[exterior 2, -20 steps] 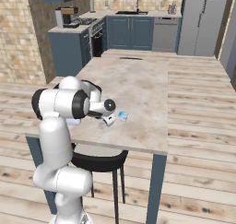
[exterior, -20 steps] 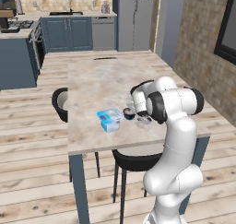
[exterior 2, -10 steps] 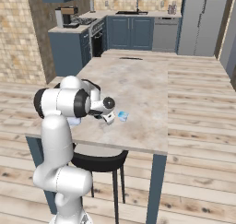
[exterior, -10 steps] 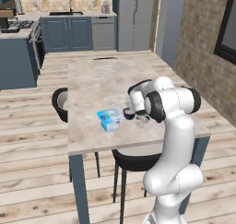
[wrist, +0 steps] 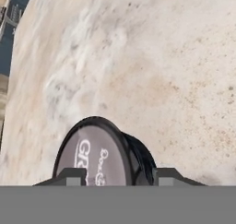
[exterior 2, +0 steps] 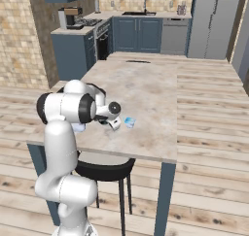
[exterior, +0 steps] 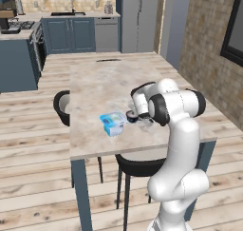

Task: Stack the yogurt containers by placing the smaller containers on top of the larger containers.

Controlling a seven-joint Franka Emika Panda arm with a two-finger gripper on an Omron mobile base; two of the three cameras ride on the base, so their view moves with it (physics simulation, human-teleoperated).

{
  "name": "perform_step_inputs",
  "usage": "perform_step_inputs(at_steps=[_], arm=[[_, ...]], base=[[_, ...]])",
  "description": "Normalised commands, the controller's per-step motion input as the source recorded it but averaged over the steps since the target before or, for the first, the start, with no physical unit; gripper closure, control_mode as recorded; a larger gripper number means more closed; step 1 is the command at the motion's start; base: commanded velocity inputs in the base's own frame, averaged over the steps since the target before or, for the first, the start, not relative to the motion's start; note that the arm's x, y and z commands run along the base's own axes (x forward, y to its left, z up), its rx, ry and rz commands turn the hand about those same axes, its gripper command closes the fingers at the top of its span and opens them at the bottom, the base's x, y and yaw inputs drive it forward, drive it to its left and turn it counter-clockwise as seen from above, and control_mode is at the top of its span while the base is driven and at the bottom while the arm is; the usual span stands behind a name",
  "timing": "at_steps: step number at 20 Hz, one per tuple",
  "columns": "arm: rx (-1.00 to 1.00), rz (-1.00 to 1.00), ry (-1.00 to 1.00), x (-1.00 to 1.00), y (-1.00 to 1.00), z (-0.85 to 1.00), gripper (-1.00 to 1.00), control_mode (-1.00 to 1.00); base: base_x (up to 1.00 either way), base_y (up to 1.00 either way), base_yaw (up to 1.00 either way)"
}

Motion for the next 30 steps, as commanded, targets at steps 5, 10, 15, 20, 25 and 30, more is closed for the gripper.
perform_step_inputs(at_steps=[5,10,15,20,25,30], arm=[[0.04,0.01,-0.08,0.0,0.0,-0.03,1.0,-1.0],[0.07,0.0,-0.07,-0.15,0.0,0.13,1.0,-1.0],[0.03,0.0,0.0,-0.36,0.0,0.32,1.0,-1.0],[0.0,0.0,0.01,-0.47,0.0,0.51,1.0,-1.0],[0.0,0.0,0.02,-0.4,0.0,0.75,1.0,-1.0],[0.0,0.0,0.08,-0.37,0.0,0.66,1.0,-1.0]], base=[[0.0,0.0,0.0],[0.0,0.0,0.0],[0.0,0.0,0.0],[0.0,0.0,0.0],[0.0,0.0,0.0],[0.0,0.0,0.0]])
